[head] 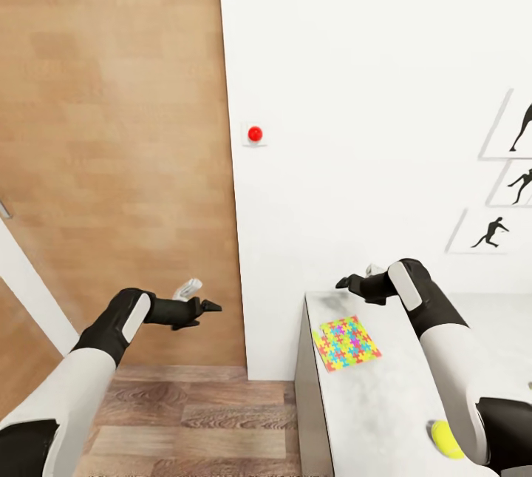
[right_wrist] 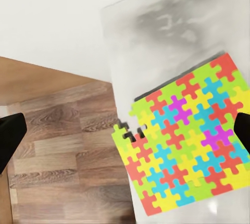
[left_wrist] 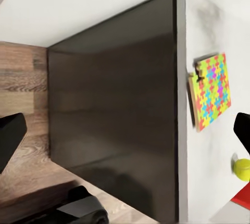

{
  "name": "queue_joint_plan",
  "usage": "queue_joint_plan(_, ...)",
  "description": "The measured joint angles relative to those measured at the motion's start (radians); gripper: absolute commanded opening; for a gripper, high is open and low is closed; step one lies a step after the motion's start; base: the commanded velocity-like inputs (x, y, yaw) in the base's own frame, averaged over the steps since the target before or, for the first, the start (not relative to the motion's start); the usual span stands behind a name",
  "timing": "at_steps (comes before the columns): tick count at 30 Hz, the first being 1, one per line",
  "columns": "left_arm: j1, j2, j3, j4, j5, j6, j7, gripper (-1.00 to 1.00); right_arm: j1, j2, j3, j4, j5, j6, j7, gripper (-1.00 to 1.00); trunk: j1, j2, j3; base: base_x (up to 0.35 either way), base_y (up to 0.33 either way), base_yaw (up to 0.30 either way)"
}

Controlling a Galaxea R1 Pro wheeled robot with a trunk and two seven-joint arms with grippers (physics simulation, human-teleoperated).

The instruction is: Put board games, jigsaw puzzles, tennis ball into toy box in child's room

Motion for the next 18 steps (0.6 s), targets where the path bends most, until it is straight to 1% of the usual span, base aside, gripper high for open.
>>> queue_joint_plan(3, -0.001, -0.006, 0.000, 0.000, -0.001, -0.001, 0.034, 1.00, 0.000, -0.001, 0.000, 0.012, 0.001, 0.000, 0.000, 1.00, 0.000, 0.000, -0.005, 0.000, 0.000, 0.000)
queue_joint_plan(7, -0.003, -0.009, -0.001, 0.000, -0.001, 0.000, 0.057, 1.00, 0.000, -0.001, 0.000, 0.023, 0.001, 0.000, 0.000, 1.00, 0.000, 0.000, -0.012, 0.000, 0.000, 0.000)
queue_joint_plan(18, -0.006, -0.012, 0.000, 0.000, -0.001, -0.001, 0.072, 1.00, 0.000, 0.002, 0.001, 0.032, 0.001, 0.000, 0.000, 1.00, 0.000, 0.000, -0.030, 0.000, 0.000, 0.000)
